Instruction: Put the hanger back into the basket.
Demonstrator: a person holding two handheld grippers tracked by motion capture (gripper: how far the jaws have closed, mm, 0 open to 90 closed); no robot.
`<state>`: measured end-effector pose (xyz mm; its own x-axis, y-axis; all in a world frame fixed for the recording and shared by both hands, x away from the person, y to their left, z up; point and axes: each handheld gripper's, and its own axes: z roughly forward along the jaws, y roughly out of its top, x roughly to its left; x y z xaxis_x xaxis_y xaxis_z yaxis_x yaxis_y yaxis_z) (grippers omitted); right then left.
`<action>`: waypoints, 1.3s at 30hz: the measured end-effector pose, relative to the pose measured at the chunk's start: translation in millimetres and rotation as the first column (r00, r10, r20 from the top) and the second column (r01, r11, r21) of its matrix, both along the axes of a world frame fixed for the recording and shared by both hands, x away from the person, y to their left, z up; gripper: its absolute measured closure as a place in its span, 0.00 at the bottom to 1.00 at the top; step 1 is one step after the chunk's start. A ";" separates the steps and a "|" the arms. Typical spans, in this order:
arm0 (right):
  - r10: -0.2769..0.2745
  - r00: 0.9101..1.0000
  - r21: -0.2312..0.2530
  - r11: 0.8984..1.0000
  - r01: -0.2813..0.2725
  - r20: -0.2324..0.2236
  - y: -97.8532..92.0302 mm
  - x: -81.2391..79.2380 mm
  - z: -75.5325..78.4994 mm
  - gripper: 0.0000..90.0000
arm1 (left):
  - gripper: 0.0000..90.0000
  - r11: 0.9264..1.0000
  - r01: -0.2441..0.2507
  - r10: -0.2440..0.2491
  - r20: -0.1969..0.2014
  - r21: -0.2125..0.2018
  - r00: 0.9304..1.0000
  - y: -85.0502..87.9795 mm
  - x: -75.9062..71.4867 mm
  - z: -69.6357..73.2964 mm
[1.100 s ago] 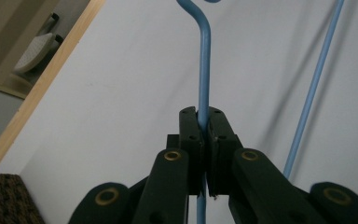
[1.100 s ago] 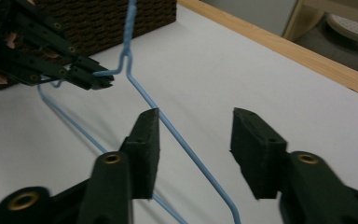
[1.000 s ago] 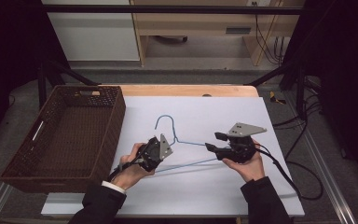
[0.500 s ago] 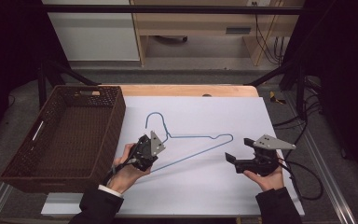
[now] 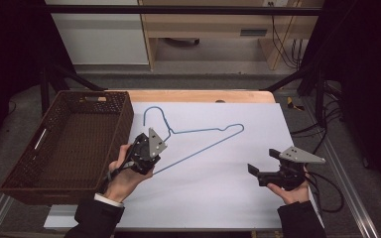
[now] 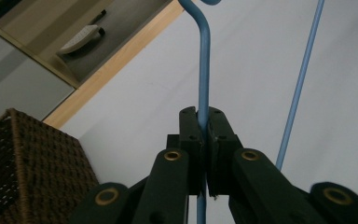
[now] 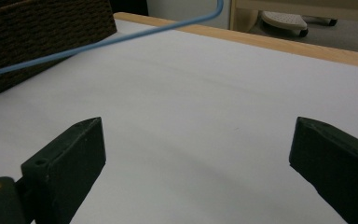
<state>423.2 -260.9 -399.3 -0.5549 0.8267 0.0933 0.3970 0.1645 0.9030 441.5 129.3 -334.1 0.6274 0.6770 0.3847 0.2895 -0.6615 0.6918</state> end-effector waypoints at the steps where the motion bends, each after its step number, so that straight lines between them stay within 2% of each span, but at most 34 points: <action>1: 0.002 1.000 -0.002 1.000 -0.002 0.002 -0.2 -0.1 0.0 0.04 | 0.96 1.000 -0.003 0.003 0.003 -0.001 1.000 0.9 -0.6 4.1; 3: 0.000 1.000 -0.003 1.000 0.000 0.002 -0.3 -0.3 0.0 0.04 | 0.96 1.000 -0.007 0.007 0.007 0.001 1.000 1.8 -1.0 8.0; 4: -0.004 1.000 -0.008 1.000 0.004 0.003 -0.5 -0.4 -0.1 0.03 | 0.96 1.000 -0.004 0.004 0.011 0.008 1.000 4.8 -1.3 16.1; 5: -0.004 1.000 -0.008 1.000 0.004 0.003 -0.5 -0.4 -0.1 0.03 | 0.96 1.000 -0.004 0.004 0.011 0.008 1.000 4.8 -1.3 16.1; 6: -0.002 1.000 -0.010 1.000 0.002 0.008 -0.9 -0.8 0.0 0.03 | 0.96 1.000 -0.009 0.009 0.019 0.005 1.000 8.0 -2.5 23.2; 7: -0.003 1.000 -0.009 1.000 0.003 0.008 -0.9 -1.1 0.3 0.03 | 0.96 1.000 -0.009 0.009 0.019 0.005 1.000 8.0 -2.5 23.2; 10: -0.007 1.000 0.000 1.000 0.007 0.012 -0.6 -1.9 0.9 0.03 | 0.96 1.000 -0.018 0.018 0.029 -0.004 0.999 17.2 -3.3 37.1; 15: -0.003 1.000 -0.009 1.000 0.003 0.013 0.4 -1.6 0.0 0.02 | 0.96 0.999 -0.033 0.034 0.036 -0.031 0.999 30.3 -1.5 52.8; 19: 0.001 1.000 -0.010 1.000 -0.001 0.012 1.4 -1.3 -0.7 0.02 | 0.96 0.997 -0.061 0.063 0.049 -0.037 0.997 41.4 -0.1 64.2; 24: 0.005 1.000 -0.010 1.000 -0.004 0.010 2.0 -1.0 -1.2 0.02 | 0.96 0.995 -0.088 0.091 0.051 -0.052 0.995 54.2 2.0 73.6; 29: 0.005 1.000 -0.013 1.000 -0.005 0.008 3.4 -0.5 -2.1 0.02 | 0.96 0.992 -0.114 0.116 0.058 -0.049 0.992 66.2 6.4 79.8; 31: 0.005 1.000 -0.015 1.000 -0.005 0.007 3.6 -0.5 -2.3 0.02 | 0.96 0.990 -0.129 0.133 0.071 -0.052 0.989 76.3 10.7 82.7; 35: 0.006 1.000 -0.013 1.000 -0.006 0.004 4.0 -0.4 -2.7 0.03 | 0.96 0.986 -0.164 0.167 0.063 -0.037 0.984 90.7 14.0 85.4; 39: 0.004 1.000 -0.017 1.000 -0.004 0.002 4.3 -0.2 -2.8 0.02 | 0.96 0.980 -0.189 0.193 0.067 -0.054 0.979 102.6 15.9 87.6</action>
<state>422.9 -256.6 -402.1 -0.5585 0.8258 0.0781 0.3944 0.1816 0.9008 457.4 232.0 -246.5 0.4568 0.7999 0.3893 0.3557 -0.5653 0.7442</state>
